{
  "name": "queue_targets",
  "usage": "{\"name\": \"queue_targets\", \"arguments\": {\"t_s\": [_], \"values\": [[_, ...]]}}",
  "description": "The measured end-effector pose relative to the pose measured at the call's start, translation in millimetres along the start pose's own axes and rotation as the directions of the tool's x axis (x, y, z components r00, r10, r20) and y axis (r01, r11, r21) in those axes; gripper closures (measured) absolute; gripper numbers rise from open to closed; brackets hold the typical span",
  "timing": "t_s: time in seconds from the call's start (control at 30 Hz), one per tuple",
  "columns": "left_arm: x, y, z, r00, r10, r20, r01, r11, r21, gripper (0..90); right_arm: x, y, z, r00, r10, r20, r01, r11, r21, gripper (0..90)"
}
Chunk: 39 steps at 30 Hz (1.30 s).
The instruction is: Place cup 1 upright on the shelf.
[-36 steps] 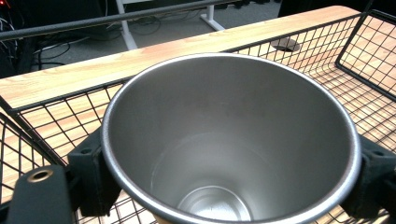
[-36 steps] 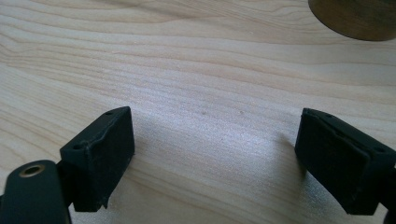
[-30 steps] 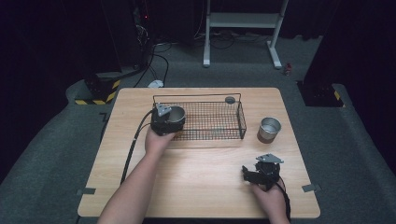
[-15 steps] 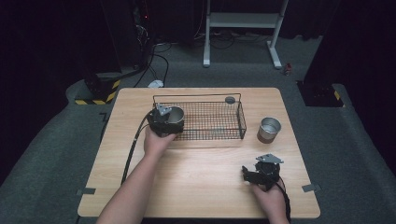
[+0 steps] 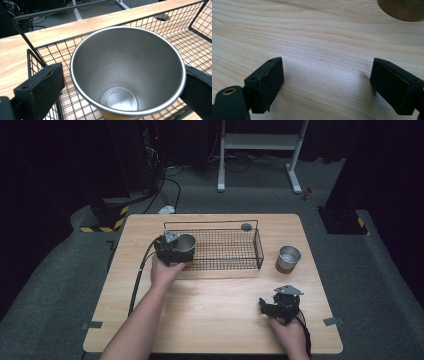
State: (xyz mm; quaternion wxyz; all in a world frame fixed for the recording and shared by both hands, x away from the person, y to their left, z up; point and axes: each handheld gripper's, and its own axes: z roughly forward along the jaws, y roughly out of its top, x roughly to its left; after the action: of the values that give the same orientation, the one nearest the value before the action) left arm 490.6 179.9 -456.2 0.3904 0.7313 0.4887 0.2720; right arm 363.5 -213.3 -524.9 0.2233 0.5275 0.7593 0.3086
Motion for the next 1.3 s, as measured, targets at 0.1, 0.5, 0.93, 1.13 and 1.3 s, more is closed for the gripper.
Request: {"name": "queue_targets", "arguments": {"t_s": [0.1,0.5,0.93,1.13,1.3], "values": [[-0.1,0.5,-7.6,1.0,0.007,0.002,-0.007,1.0,-0.004,0.0,0.1,0.0,0.0,1.0,0.001,0.0,-0.001,1.0,0.0,11.7],[3.7,-2.9,-37.2,0.9982,-0.011,0.059,0.015,0.9974,-0.07,0.0,0.2,0.0,-0.1,1.0,0.004,-0.002,-0.004,1.0,0.002,11.7],[-6.6,-41.5,-85.4,0.9857,0.026,0.167,-0.017,0.9985,-0.051,0.5,0.1,0.0,0.0,1.0,0.003,-0.002,-0.003,1.0,0.001,11.7],[-4.7,-89.7,-89.8,0.9815,0.023,0.19,-0.038,0.9965,0.075,0.6,0.2,0.0,-0.1,1.0,0.004,-0.002,-0.004,1.0,0.002,11.7],[-0.9,-113.7,-88.8,0.9801,0.038,0.195,-0.063,0.9901,0.126,0.6,0.3,0.0,-0.2,1.0,0.005,-0.002,-0.005,1.0,0.003,11.7]]}}
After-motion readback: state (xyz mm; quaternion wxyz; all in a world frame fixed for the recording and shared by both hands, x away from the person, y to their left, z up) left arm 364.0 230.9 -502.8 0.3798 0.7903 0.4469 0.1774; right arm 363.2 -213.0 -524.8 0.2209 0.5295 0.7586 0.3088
